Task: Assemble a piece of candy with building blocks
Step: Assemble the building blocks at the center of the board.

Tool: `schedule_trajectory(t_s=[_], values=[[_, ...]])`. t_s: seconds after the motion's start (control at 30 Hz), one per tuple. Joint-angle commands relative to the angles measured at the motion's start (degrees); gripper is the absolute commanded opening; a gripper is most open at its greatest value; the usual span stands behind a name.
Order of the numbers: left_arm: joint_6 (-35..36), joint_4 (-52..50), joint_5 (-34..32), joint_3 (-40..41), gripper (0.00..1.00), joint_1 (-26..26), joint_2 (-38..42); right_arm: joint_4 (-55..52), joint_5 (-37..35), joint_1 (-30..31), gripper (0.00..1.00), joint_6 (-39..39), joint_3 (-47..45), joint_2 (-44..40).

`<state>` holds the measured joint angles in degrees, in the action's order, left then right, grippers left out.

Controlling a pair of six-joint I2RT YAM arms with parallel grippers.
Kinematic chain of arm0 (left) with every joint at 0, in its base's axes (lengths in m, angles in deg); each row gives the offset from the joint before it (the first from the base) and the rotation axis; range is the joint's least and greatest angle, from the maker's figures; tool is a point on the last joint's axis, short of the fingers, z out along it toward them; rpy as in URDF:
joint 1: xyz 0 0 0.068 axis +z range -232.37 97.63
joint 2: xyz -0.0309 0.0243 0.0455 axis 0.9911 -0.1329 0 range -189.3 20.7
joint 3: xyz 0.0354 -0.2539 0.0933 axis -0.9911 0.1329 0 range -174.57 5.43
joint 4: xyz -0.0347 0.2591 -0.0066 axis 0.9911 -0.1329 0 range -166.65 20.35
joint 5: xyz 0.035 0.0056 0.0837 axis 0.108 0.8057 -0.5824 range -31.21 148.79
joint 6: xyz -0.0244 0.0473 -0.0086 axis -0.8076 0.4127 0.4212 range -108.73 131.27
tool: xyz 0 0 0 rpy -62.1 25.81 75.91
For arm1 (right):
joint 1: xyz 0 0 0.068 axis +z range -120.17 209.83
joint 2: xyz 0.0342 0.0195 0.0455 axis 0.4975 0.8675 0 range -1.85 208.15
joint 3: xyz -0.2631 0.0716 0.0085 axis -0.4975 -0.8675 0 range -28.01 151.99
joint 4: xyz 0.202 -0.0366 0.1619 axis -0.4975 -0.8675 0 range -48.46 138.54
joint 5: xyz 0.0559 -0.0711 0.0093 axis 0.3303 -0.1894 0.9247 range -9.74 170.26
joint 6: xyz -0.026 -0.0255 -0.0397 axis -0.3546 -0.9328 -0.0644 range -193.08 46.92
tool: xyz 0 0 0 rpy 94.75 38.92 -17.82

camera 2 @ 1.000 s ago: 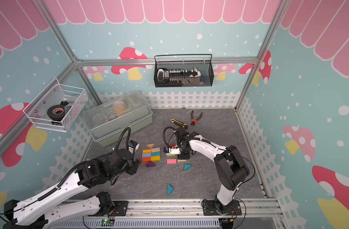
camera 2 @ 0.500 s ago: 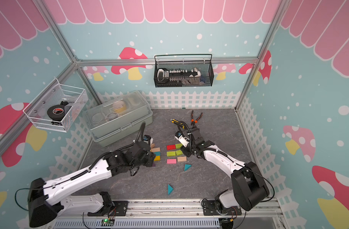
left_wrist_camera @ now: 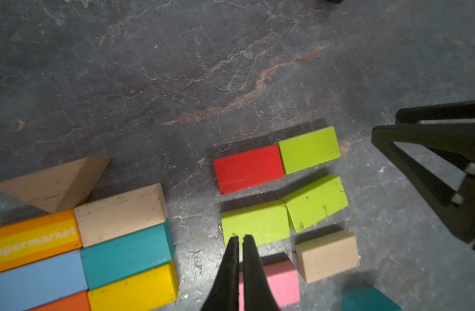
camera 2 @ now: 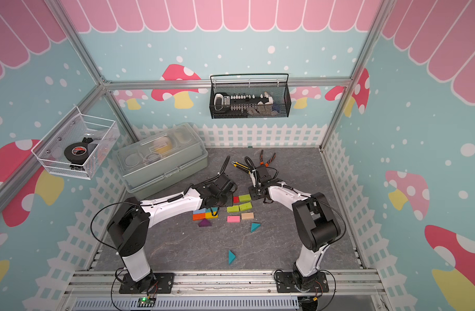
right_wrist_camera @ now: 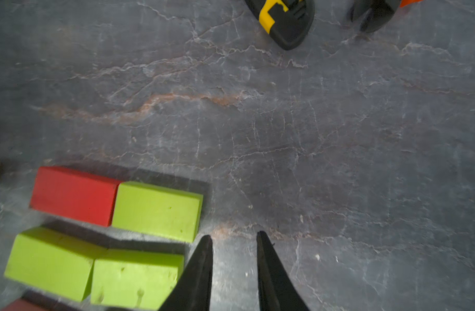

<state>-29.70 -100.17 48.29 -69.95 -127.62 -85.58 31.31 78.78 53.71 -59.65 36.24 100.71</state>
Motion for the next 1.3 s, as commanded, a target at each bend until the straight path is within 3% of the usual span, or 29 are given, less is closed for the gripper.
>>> schedule_trajectory(t_s=[0.0, 0.77, 1.27], values=[[-2.42, 0.11, -1.14, -1.6, 0.07, 1.16, -1.92, -2.23, -1.16, -0.33, 0.29, 2.62, 2.28, 2.44], [-1.29, 0.2, -2.58, -5.29, 0.05, 4.02, -10.97, -2.76, 0.28, -0.3, 0.27, 3.18, 2.9, 8.24], [0.72, 0.3, -1.0, -8.54, 0.04, 4.61, -14.18, -2.93, 3.6, -0.02, 0.24, 3.12, 2.02, 7.74]])
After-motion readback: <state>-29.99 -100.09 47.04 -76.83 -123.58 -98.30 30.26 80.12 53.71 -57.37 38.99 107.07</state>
